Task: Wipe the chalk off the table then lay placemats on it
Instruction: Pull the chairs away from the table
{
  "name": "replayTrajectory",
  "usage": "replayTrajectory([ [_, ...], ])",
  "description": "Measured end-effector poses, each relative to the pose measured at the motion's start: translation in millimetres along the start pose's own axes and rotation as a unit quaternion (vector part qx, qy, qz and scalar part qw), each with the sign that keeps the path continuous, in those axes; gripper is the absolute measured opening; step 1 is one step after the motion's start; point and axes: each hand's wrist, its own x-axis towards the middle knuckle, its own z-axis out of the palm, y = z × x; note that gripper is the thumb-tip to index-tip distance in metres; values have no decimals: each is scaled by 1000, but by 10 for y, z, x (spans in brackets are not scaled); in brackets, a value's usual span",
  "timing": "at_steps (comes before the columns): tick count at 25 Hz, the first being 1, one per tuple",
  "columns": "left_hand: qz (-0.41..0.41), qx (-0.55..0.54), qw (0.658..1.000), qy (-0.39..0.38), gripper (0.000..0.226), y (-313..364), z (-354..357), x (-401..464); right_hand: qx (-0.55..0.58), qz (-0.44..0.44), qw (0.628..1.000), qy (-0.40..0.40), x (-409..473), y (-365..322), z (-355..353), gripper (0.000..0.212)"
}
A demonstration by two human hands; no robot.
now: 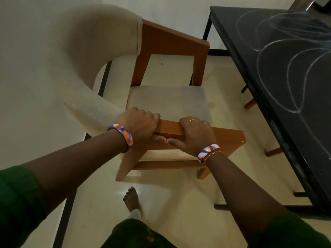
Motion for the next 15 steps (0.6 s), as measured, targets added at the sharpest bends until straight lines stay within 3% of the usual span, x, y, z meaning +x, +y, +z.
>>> replayTrajectory([
  [6, -13, -21, 999, 22, 64, 264, -135, 142, -29, -29, 998, -46, -71, 337, -87, 69],
  [11, -34, -52, 998, 12, 52, 629, -368, 566, -60, -19, 986, -155, -79, 902, -277, 73],
  [15, -51, -79, 996, 1, 49, 785, -485, 837, -28, 13, 988, -151, -79, 1156, -332, 73],
])
